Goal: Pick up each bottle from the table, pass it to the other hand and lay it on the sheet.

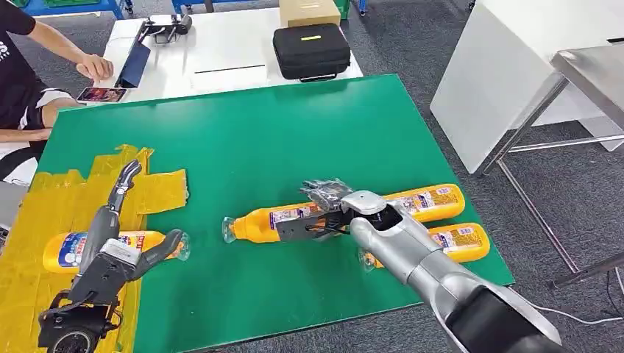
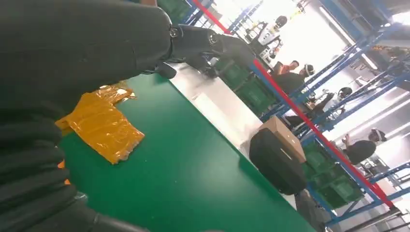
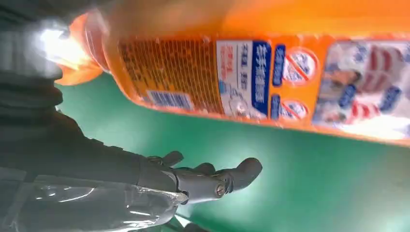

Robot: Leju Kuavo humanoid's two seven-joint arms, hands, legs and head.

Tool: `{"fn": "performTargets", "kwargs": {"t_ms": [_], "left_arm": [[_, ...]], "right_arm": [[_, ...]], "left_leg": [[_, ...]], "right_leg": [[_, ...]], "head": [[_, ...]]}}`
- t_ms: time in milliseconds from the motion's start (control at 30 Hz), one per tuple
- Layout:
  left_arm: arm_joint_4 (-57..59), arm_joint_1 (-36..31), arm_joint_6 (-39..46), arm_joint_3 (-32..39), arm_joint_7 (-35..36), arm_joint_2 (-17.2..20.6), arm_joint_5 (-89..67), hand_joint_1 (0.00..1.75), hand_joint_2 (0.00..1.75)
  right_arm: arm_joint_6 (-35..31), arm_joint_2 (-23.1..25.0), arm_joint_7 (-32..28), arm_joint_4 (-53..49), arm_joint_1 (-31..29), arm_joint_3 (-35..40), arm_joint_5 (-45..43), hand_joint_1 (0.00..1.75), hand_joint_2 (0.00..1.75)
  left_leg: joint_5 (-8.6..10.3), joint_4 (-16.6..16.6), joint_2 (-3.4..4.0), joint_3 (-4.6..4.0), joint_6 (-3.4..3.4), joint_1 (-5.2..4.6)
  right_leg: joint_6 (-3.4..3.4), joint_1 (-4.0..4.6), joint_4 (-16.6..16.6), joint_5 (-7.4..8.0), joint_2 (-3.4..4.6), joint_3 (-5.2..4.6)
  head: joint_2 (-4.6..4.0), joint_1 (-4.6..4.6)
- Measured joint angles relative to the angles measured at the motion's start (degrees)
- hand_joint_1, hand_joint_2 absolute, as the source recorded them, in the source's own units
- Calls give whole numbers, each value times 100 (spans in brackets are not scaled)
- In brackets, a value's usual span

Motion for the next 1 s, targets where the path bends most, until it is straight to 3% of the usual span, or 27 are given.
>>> {"fn": "performTargets", "kwargs": {"t_ms": [500,533,567,600,633,667,733,1000], "left_arm": [[44,-8,4,35,63,-59,-90,0,175],[42,-8,4,35,63,-59,-90,0,175],[42,-8,4,35,66,-61,-92,0,175],[42,-8,4,35,66,-61,-98,0,175],[42,-8,7,35,68,-61,-98,0,175],[42,-7,7,35,72,-63,-105,0,175],[44,-8,9,35,81,-68,-137,0,175],[44,-3,30,35,83,-79,-155,0,175]], "right_arm": [[20,101,-118,529,-6,127,4,0,175],[13,107,-118,551,-7,131,4,9,175],[11,120,-120,566,-6,133,4,44,175],[7,125,-129,588,-6,138,2,66,175],[-2,140,-138,610,-4,142,2,140,175],[-13,151,-149,629,2,149,4,152,175],[-61,190,-179,706,2,160,26,162,175],[-230,299,-245,898,2,170,87,166,175]], "left_leg": [[0,0,0,1,0,0],[0,0,0,1,0,0],[0,0,0,1,0,0],[0,0,0,1,0,0],[0,0,1,1,0,0],[0,0,0,0,0,0],[0,0,1,1,0,0],[0,0,1,7,-1,0]], "right_leg": [[0,0,0,0,1,0],[0,0,0,0,1,0],[0,0,0,0,1,0],[0,0,0,0,0,0],[0,0,0,0,0,0],[0,0,0,0,0,0],[0,0,0,0,1,0],[0,1,0,0,5,1]], "head": [[0,0],[0,0],[0,0],[0,0],[0,-2],[0,0],[0,0],[0,0]]}}
